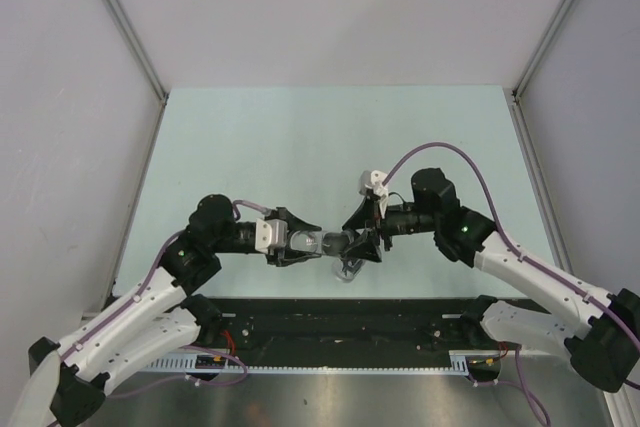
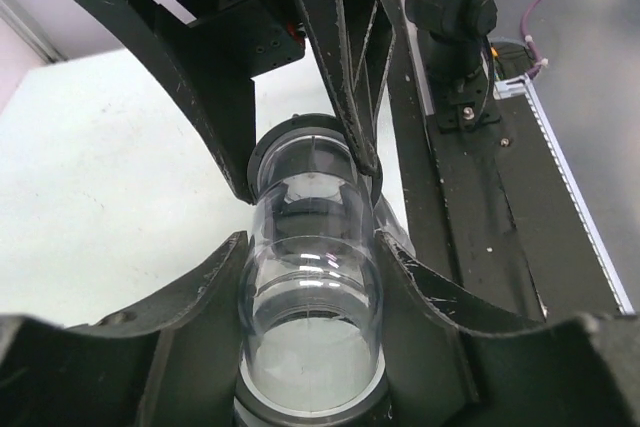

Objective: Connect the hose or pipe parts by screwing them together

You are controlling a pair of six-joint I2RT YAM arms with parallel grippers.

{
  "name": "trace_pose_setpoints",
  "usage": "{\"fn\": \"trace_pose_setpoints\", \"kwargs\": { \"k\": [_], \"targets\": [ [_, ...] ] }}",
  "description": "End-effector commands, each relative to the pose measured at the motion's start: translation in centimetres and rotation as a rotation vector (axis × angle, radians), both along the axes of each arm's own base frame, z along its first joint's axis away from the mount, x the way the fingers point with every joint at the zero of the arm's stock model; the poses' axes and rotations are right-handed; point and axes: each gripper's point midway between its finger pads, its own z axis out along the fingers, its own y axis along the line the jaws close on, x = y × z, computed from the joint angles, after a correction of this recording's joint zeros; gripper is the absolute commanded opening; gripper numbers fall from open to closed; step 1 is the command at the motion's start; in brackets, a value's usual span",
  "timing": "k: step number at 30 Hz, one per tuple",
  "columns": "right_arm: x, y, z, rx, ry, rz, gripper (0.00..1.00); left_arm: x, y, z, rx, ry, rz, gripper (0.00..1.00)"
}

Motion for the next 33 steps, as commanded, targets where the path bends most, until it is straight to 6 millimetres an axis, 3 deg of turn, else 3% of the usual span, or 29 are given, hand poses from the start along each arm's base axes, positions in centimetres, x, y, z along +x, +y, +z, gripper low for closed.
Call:
{"fn": "trace_pose_setpoints", "kwargs": {
  "k": [1,3,7,9,14,15,21,25,30,33],
  "targets": [
    [-0.9,-0.5,5.7,0.136,-0.067,-0.022,0.69,2.6,-0.3,2.0,-0.044,-0.136,0.089,0.00],
    [0.1,-1.3,5.6,0.115,-0.150,-0.084,0.85,2.4,-0.3,2.7,-0.063,-0.095,0.098,0.00],
    [2.2,-3.7,7.5,0.116,-0.320,-0.271,0.95,2.2,0.2,4.3,-0.138,0.080,0.175,0.00],
    [3.2,-4.7,8.0,0.109,-0.380,-0.342,0.96,3.4,0.6,4.8,-0.170,0.159,0.276,0.00],
    [2.8,-5.6,9.2,0.099,-0.652,-0.334,0.96,3.8,1.1,6.6,-0.290,0.546,0.415,0.00],
    [3.1,-5.8,8.6,0.081,-0.697,-0.348,0.96,3.6,1.1,6.9,-0.307,0.597,0.414,0.00],
    [0.5,-4.8,10.3,0.147,-1.027,-0.283,0.96,1.8,0.7,9.7,-0.393,0.932,0.362,0.00],
    [0.0,-3.9,8.8,0.081,-1.121,-0.254,0.95,0.7,0.3,10.4,-0.400,1.183,0.329,0.00],
    [0.4,-2.9,8.1,0.013,-1.177,-0.270,0.95,-0.3,0.4,10.8,-0.402,1.281,0.292,0.00],
    [0.2,-2.2,8.0,0.007,-1.203,-0.256,0.89,-1.0,0.5,11.2,-0.400,1.330,0.266,0.00]
  ]
}}
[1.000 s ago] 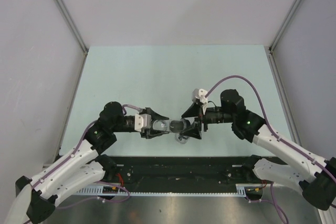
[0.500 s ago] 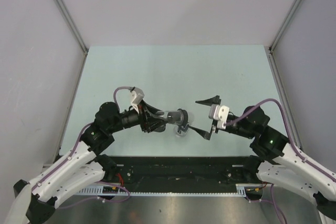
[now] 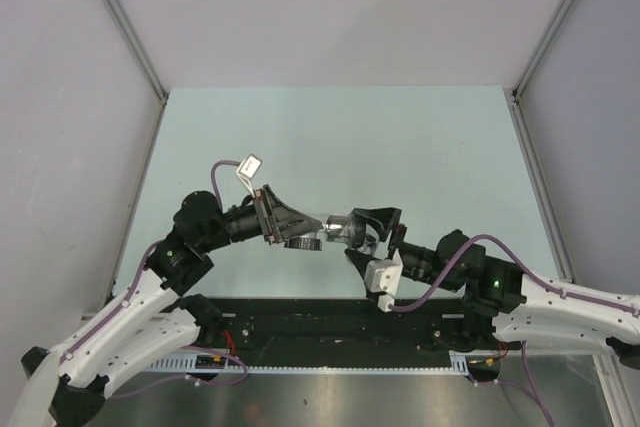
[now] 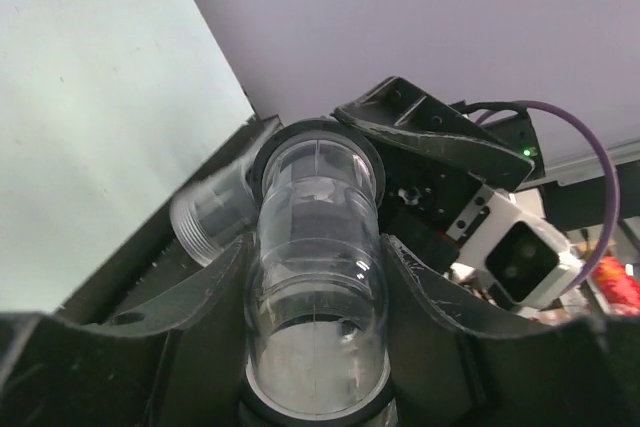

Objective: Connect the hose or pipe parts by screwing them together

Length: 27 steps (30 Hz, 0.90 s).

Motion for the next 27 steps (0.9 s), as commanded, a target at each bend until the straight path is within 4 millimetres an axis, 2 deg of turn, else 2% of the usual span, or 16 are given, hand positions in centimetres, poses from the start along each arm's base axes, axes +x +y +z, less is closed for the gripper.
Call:
{"fn": "trace_pose_setpoints", "kwargs": {
  "k": [1,4,5,7,8,11,13,16,17,18,19,20,21,23,24,27],
  "targets": [
    [1.0,0.2,1.4,0.017,-0.102,-0.064,0.86,-2.0,0.4,4.4,-0.138,0.077,-0.066,0.00],
    [0.9,0.6,1.1,0.009,-0.100,-0.056,0.67,-2.9,0.2,4.7,-0.140,0.098,-0.122,0.00],
    [0.9,0.7,0.9,0.004,-0.091,-0.056,0.57,-3.1,0.2,4.9,-0.139,0.094,-0.133,0.00],
    [0.6,1.0,1.0,0.022,-0.071,-0.041,0.46,-3.4,0.1,4.9,-0.121,0.052,-0.167,0.00],
    [0.5,1.1,0.9,0.043,-0.022,-0.036,0.37,-3.3,-0.1,5.1,-0.109,0.020,-0.176,0.00],
    [-1.0,2.2,0.9,0.094,0.126,0.038,0.28,-3.0,-0.3,5.0,-0.057,-0.196,-0.195,0.00],
    [-1.2,2.6,0.5,0.090,0.205,0.045,0.26,-2.4,0.0,4.8,-0.005,-0.424,-0.171,0.01],
    [-2.7,3.8,-0.9,0.059,0.355,0.138,0.25,-1.2,0.5,4.0,0.081,-0.754,-0.119,0.00],
    [-3.1,4.0,-1.2,0.054,0.402,0.189,0.24,-1.3,0.5,3.0,0.104,-0.827,-0.142,0.00],
    [-3.5,4.1,-1.6,0.056,0.479,0.213,0.24,-1.3,0.6,2.6,0.136,-0.999,-0.160,0.00],
    [-3.6,4.1,-1.5,0.066,0.529,0.243,0.24,-1.2,0.5,2.1,0.153,-1.062,-0.178,0.00],
    [-5.0,4.2,-1.5,0.054,0.583,0.335,0.24,-1.5,0.3,0.8,0.166,-1.103,-0.223,0.00],
    [-3.8,3.7,-1.4,0.070,0.621,0.327,0.24,-1.4,0.2,0.0,0.194,-1.224,-0.253,0.00],
    [-4.9,3.6,-1.2,0.068,0.741,0.420,0.22,-1.5,0.0,-2.1,0.213,-1.297,-0.303,0.00],
    [-3.7,3.1,-1.4,0.081,0.789,0.399,0.22,-1.5,0.0,-2.6,0.225,-1.381,-0.319,0.00],
    [-3.8,2.6,-1.3,0.073,0.941,0.471,0.22,-0.8,0.0,-4.6,0.276,-1.485,-0.328,0.00]
  ]
}}
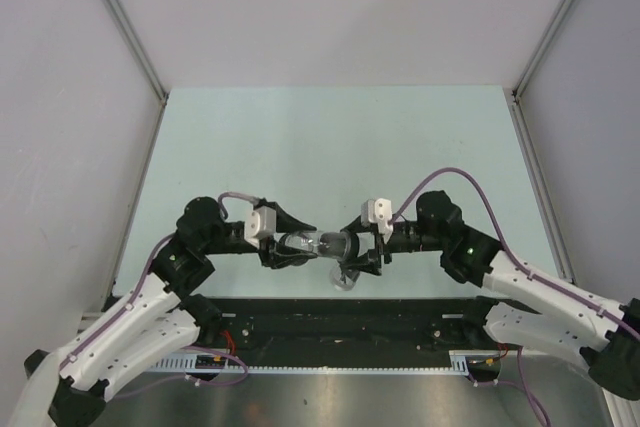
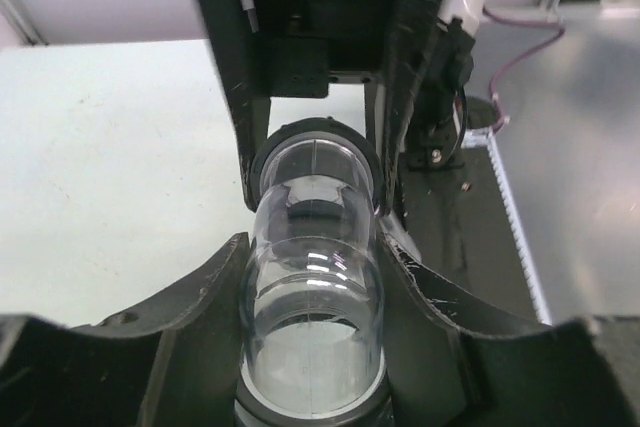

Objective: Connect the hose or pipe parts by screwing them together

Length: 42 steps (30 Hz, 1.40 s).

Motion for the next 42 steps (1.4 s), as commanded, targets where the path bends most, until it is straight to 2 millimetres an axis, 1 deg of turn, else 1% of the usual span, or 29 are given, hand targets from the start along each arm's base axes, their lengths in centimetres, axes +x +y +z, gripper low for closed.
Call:
{"fn": "trace_pose_setpoints", "kwargs": {
  "k": [1,2,3,5,6,7,8,9,10,12,14,15,16,17,19,20,22,23,25,26,27,30,32,35,37,38,39,40,42],
  "targets": [
    [-2.8,-0.2,4.2,0.130,0.279,0.229,0.23,1.0,-0.6,-1.0,0.009,-0.441,-0.076,0.00],
    [-3.4,-0.4,3.7,0.102,0.388,0.279,0.26,1.5,-0.7,-1.7,0.028,-0.456,-0.071,0.00],
    [-3.2,-0.5,4.0,0.105,0.416,0.290,0.27,1.7,-0.7,-2.0,0.037,-0.457,-0.064,0.00],
    [-2.2,-0.7,3.7,0.096,0.507,0.257,0.28,2.3,-0.8,-2.6,0.056,-0.451,-0.047,0.00],
    [-1.8,-0.7,3.7,0.101,0.506,0.234,0.31,2.3,-0.9,-2.6,0.058,-0.444,-0.047,0.00],
    [-1.4,-0.7,3.6,0.100,0.504,0.205,0.37,2.4,-0.8,-2.6,0.059,-0.437,-0.041,0.00],
    [-0.1,-0.6,3.5,0.112,0.493,0.129,0.49,2.6,-0.8,-2.4,0.057,-0.434,-0.030,0.00],
    [0.3,-0.9,3.5,0.114,0.463,0.094,0.53,2.8,-0.9,-2.2,0.052,-0.408,-0.010,0.00],
    [0.7,-1.0,3.5,0.117,0.447,0.066,0.63,3.2,-0.8,-1.9,0.051,-0.395,0.018,0.00],
    [2.0,-1.7,3.8,0.129,0.380,-0.023,0.77,4.4,-0.6,-0.9,0.035,-0.333,0.108,0.00],
    [3.3,-2.4,4.2,0.142,0.307,-0.116,0.85,4.8,-0.4,-0.2,0.012,-0.250,0.167,0.00],
    [3.3,-3.0,4.7,0.148,0.252,-0.144,0.88,4.7,-0.4,0.2,-0.003,-0.225,0.173,0.00],
    [3.7,-3.4,4.9,0.153,0.234,-0.176,0.95,4.4,-0.3,0.6,-0.021,-0.199,0.173,0.00],
    [4.7,-4.0,5.1,0.160,0.197,-0.244,0.96,4.1,-0.4,1.0,-0.044,-0.129,0.179,0.00],
    [4.9,-5.1,6.4,0.181,0.106,-0.289,0.98,4.0,-0.2,1.8,-0.081,-0.058,0.203,0.00],
    [5.2,-5.7,6.1,0.168,0.093,-0.325,0.98,3.8,-0.3,2.2,-0.108,0.039,0.216,0.00],
    [5.1,-6.6,7.1,0.177,0.003,-0.340,0.98,4.4,0.0,2.6,-0.141,0.145,0.279,0.00],
    [5.0,-6.8,7.4,0.178,-0.029,-0.343,0.98,4.1,-0.1,2.9,-0.170,0.257,0.292,0.00],
    [4.6,-7.1,7.5,0.162,-0.100,-0.330,0.97,4.0,-0.1,3.0,-0.187,0.369,0.306,0.00],
    [4.7,-7.4,7.9,0.151,-0.185,-0.335,0.97,3.7,-0.3,3.5,-0.210,0.469,0.306,0.00],
    [4.6,-7.6,7.9,0.137,-0.229,-0.335,0.97,3.6,-0.3,3.2,-0.198,0.537,0.317,0.00],
    [4.4,-7.9,8.8,0.124,-0.392,-0.345,0.97,3.0,-0.6,3.9,-0.220,0.737,0.316,0.00],
    [3.6,-7.5,9.2,0.115,-0.500,-0.305,0.96,2.7,-0.8,4.2,-0.244,0.882,0.309,0.00],
    [2.2,-6.5,8.9,0.104,-0.594,-0.227,0.96,2.0,-1.3,4.4,-0.238,1.011,0.271,0.00],
    [2.4,-6.2,8.4,0.061,-0.663,-0.230,0.95,1.5,-1.4,4.7,-0.236,1.049,0.249,0.00],
    [1.6,-5.6,8.2,0.057,-0.680,-0.199,0.95,1.1,-1.4,4.9,-0.237,1.103,0.231,0.00],
    [1.7,-5.4,7.8,0.028,-0.712,-0.193,0.95,0.9,-1.3,5.1,-0.242,1.126,0.225,0.01],
    [2.0,-5.5,7.5,0.004,-0.721,-0.216,0.95,0.8,-1.3,5.1,-0.242,1.148,0.219,0.00],
    [1.6,-4.7,6.8,-0.022,-0.733,-0.193,0.95,0.2,-1.4,5.3,-0.227,1.214,0.188,0.00]
  ]
}}
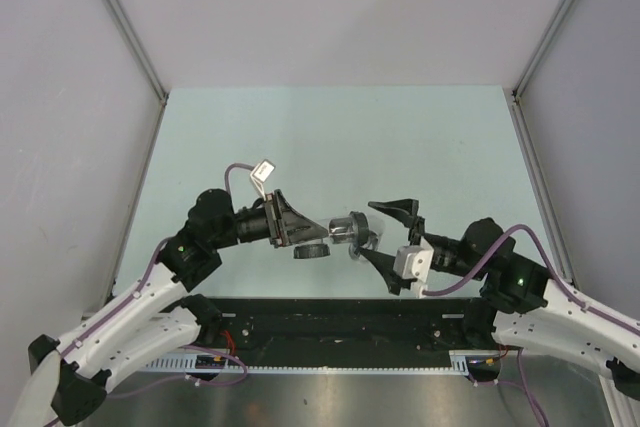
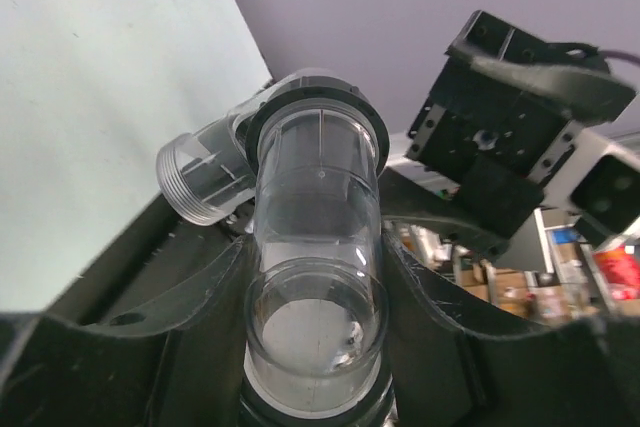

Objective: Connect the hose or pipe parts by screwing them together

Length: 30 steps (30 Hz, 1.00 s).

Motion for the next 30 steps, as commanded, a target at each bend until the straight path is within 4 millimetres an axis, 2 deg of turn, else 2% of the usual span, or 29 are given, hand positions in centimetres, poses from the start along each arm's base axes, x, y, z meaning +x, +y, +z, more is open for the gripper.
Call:
{"fn": "trace_pose_setpoints", "kwargs": {
  "k": [1,6,9,11,14,15,17,18,19,21,22,24,25,28,30],
  "targets": [
    [1.2,0.4,-1.1,-0.097,-0.124,-0.077,0.94,-1.5,-0.2,4.5,-0.133,0.128,-0.070,0.01],
    [1.0,1.5,-2.7,-0.147,-0.101,-0.048,0.91,-2.2,-0.4,5.2,-0.142,0.164,-0.122,0.00],
    [1.3,1.8,-3.2,-0.163,-0.093,-0.056,0.85,-2.7,-0.4,5.5,-0.142,0.175,-0.159,0.00],
    [1.4,1.9,-3.5,-0.169,-0.082,-0.062,0.75,-2.7,-0.5,5.5,-0.137,0.182,-0.179,0.00],
    [1.6,1.9,-4.1,-0.178,-0.046,-0.076,0.52,-2.8,-0.5,5.4,-0.131,0.159,-0.214,0.00],
    [1.4,2.1,-4.2,-0.173,-0.028,-0.068,0.41,-2.7,-0.5,5.2,-0.126,0.147,-0.219,0.00],
    [1.2,2.3,-4.0,-0.149,0.008,-0.057,0.34,-2.3,-0.5,5.4,-0.108,0.012,-0.234,0.00],
    [0.5,2.7,-4.0,-0.128,0.052,-0.018,0.29,-2.0,-0.5,5.3,-0.096,-0.058,-0.236,0.00],
    [0.2,2.8,-3.9,-0.117,0.079,0.001,0.27,-1.4,-0.5,5.2,-0.067,-0.222,-0.223,0.00],
    [-0.8,3.6,-4.0,-0.098,0.175,0.061,0.22,-0.5,-0.3,4.8,-0.029,-0.397,-0.193,0.00],
    [-1.1,3.9,-4.3,-0.098,0.216,0.080,0.22,0.1,0.0,4.3,0.013,-0.577,-0.179,0.00],
    [-2.0,4.8,-4.9,-0.097,0.321,0.136,0.22,0.7,0.2,3.9,0.057,-0.750,-0.165,0.00],
    [-2.3,5.0,-5.2,-0.098,0.358,0.153,0.22,1.0,0.3,3.5,0.096,-0.915,-0.181,0.01],
    [-3.2,5.5,-5.6,-0.087,0.485,0.218,0.22,0.3,0.2,2.3,0.130,-1.207,-0.277,0.00],
    [-3.4,5.3,-5.0,-0.060,0.554,0.268,0.22,0.0,0.2,1.5,0.137,-1.323,-0.318,0.00]
  ]
}}
